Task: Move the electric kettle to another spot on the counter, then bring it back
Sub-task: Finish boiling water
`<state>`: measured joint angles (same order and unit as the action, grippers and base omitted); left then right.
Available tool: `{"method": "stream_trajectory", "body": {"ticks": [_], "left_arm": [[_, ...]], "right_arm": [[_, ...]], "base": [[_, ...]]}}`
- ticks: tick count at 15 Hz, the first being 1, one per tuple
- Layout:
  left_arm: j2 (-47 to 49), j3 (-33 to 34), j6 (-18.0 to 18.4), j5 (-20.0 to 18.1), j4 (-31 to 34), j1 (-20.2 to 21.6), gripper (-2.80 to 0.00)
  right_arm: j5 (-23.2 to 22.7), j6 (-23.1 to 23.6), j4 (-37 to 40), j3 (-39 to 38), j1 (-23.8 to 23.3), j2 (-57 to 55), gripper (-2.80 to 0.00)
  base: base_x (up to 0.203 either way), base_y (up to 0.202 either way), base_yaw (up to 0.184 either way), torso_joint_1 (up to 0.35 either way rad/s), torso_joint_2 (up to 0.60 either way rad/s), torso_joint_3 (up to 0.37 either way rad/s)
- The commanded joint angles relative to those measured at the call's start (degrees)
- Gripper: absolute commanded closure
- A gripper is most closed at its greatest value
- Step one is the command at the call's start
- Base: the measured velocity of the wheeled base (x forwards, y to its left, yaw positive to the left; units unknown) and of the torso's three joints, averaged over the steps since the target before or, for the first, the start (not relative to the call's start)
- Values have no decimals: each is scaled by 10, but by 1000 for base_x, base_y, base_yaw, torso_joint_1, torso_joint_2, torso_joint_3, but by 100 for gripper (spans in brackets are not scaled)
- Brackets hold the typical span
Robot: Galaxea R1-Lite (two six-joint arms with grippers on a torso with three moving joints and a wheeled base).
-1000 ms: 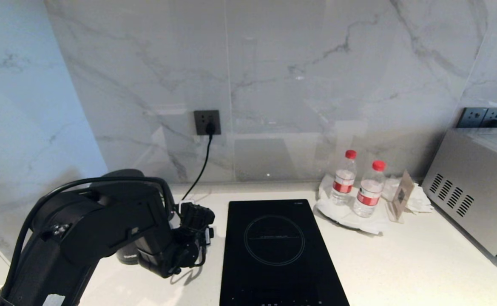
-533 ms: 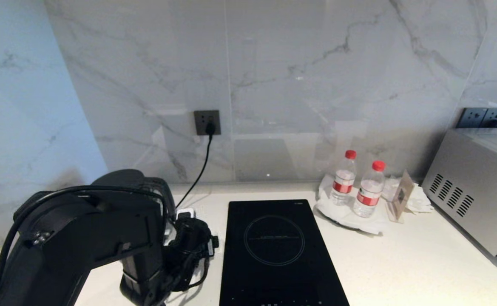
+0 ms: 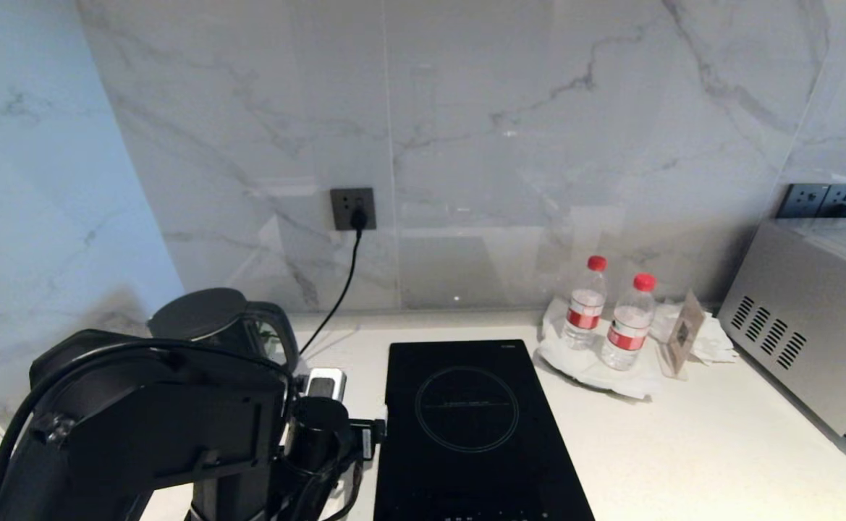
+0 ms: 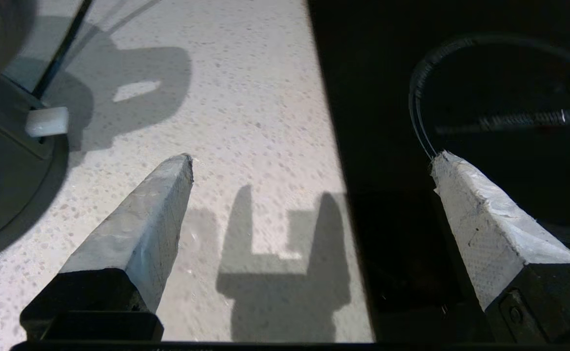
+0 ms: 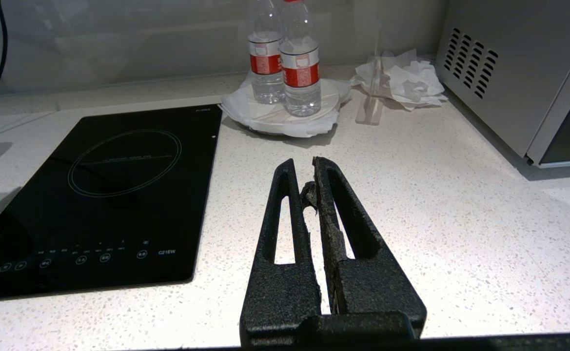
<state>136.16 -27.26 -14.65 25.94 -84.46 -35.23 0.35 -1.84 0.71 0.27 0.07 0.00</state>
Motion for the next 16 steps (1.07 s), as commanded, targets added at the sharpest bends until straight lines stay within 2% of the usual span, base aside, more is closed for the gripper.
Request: {"method": "stream_trajectory", "body": {"ticks": [1,11,14,15,16], "left_arm": [[-1,12,2,2,-3,-9,-280],[-12,0,2,2,7,0,-280],[1,-1,3,7,-20,5,-280],[12,-2,15,11,-31,8,-280],[24,-6,44,15,-32,10,-280]], "right_arm": [[0,0,0,0,0,-1,0],[0,0,0,0,0,-1,0],[0,0,0,0,0,-1,0],[0,0,0,0,0,-1,0],[0,0,0,0,0,-1,0]], "base": [[0,0,0,0,0,0],[0,0,0,1,2,-172],[0,0,0,2,4,-168],[0,0,0,2,2,-60],[0,0,0,-1,2,-36]]}}
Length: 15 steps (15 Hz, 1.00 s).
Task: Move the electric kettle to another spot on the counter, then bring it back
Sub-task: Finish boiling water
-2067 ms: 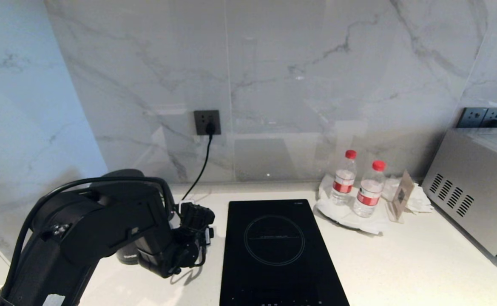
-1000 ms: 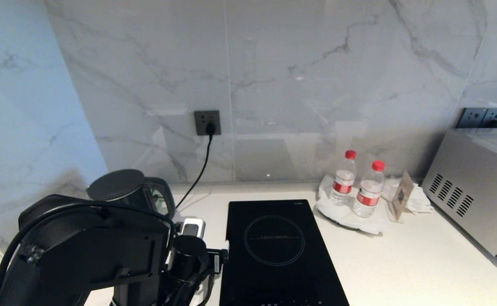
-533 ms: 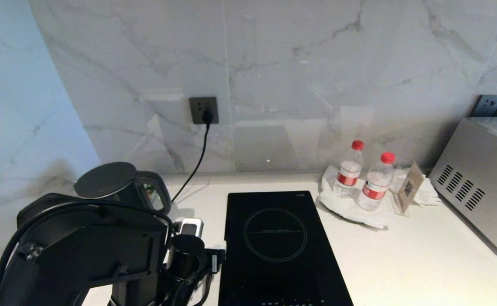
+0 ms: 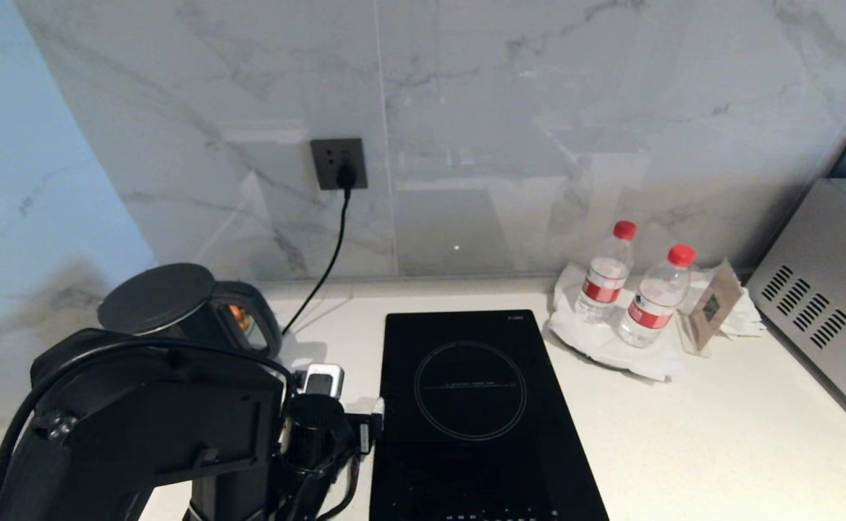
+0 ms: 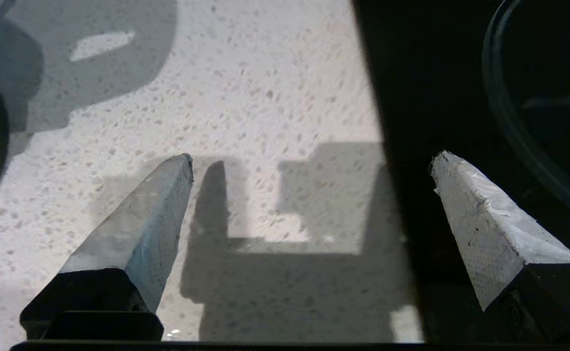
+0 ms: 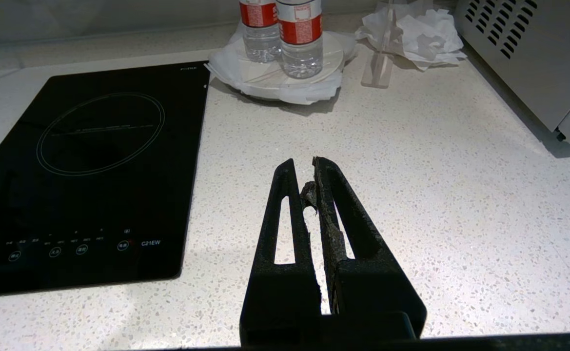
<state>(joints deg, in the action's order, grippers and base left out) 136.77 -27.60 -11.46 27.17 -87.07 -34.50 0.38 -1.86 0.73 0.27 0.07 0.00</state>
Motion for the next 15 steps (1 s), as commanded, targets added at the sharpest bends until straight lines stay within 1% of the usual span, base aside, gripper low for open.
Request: {"method": "stream_trajectory", "body": {"ticks": [1,3,4,8,15], "left_arm": [[24,-26,26,20,-6,5,-280],[32,-80,33,78,-1,15,-280],[29,-92,32,91,17,24,-280],[25,-94,31,94,18,29,-280],[23,-114,31,96,23,79,-280]], "right_arm": [[0,0,0,0,0,-1,0],[0,0,0,0,0,-1,0],[0,0,0,0,0,-1,0],[0,-1,0,0,0,-1,0],[0,0,0,0,0,-1,0]], "base": [[0,0,0,0,0,0],[0,0,0,0,0,0],[0,0,0,0,0,0],[0,0,0,0,0,0],[0,0,0,0,0,0]]}}
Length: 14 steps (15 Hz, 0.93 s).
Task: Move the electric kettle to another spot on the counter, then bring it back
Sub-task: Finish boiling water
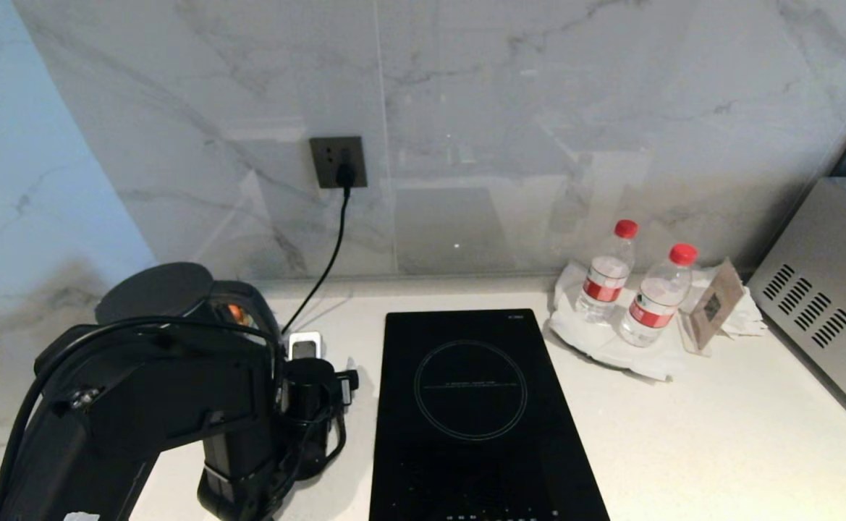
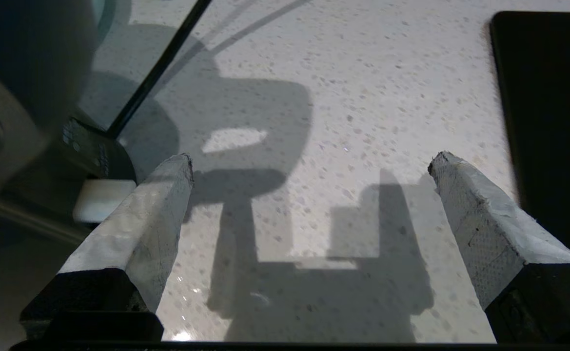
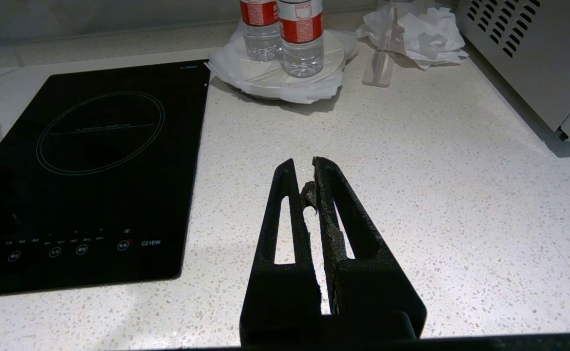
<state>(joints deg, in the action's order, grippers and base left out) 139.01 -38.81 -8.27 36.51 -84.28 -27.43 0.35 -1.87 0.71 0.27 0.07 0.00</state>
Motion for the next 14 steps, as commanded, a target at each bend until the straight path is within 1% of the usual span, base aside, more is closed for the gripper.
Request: {"method": "stream_trajectory", "body": {"ticks": [1,4,9,12,14], "left_arm": [[1,-2,-1,2,-5,16,-280],[0,1,-1,2,-2,25,-280],[8,3,-1,1,-1,27,-280],[12,-1,-2,-3,26,28,-280],[15,-2,-2,-6,27,29,-280]], "right_arm": [[0,0,0,0,0,-1,0],[0,0,0,0,0,-1,0],[0,0,0,0,0,-1,0],[0,-1,0,0,0,-1,0],[0,0,0,0,0,-1,0]], "base": [[0,0,0,0,0,0],[0,0,0,0,0,0],[0,0,0,0,0,0],[0,0,0,0,0,0],[0,0,0,0,0,0]]}}
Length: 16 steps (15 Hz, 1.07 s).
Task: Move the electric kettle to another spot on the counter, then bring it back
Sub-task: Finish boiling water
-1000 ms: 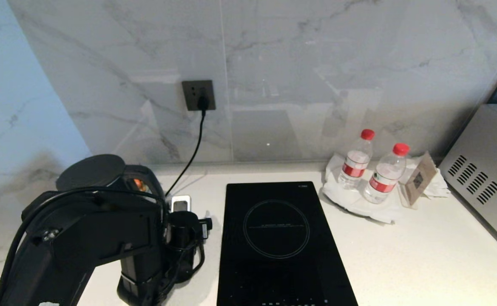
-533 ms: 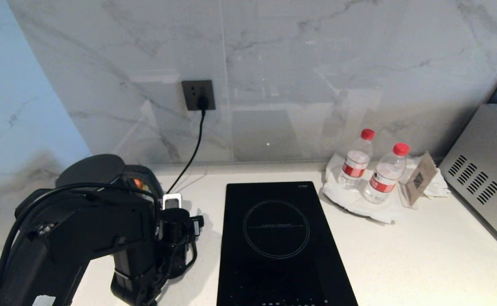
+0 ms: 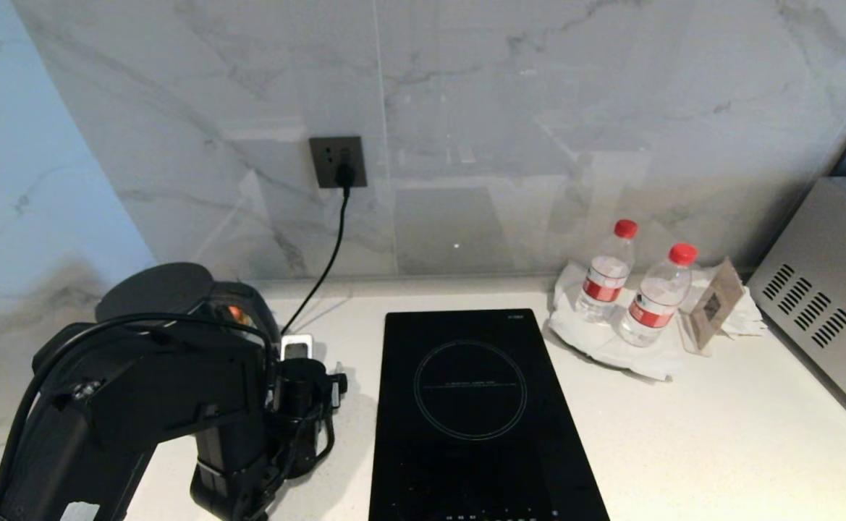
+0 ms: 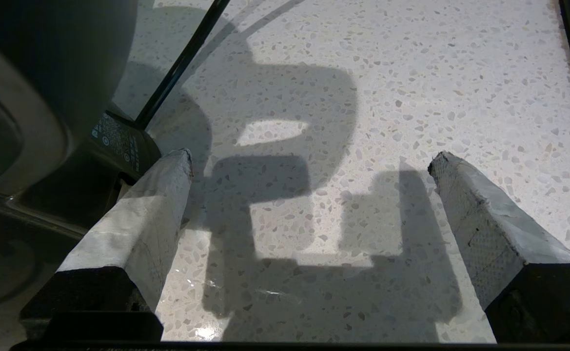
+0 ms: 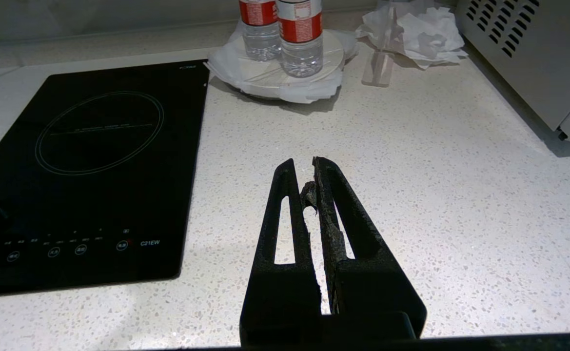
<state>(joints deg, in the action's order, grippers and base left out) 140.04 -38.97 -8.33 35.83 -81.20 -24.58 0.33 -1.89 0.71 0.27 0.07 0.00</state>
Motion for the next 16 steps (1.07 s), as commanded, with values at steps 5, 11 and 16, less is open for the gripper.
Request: {"method": "stream_trajectory", "body": {"ticks": [5,11,16], "left_arm": [[24,-18,-1,0,-2,10,-280],[32,-15,-2,-1,10,10,-280],[26,-12,-7,0,9,9,-280]], "right_arm": [[0,0,0,0,0,-1,0],[0,0,0,0,0,-1,0],[0,0,0,0,0,-1,0]], "base": [[0,0,0,0,0,0],[0,0,0,0,0,0],[0,0,0,0,0,0]]}}
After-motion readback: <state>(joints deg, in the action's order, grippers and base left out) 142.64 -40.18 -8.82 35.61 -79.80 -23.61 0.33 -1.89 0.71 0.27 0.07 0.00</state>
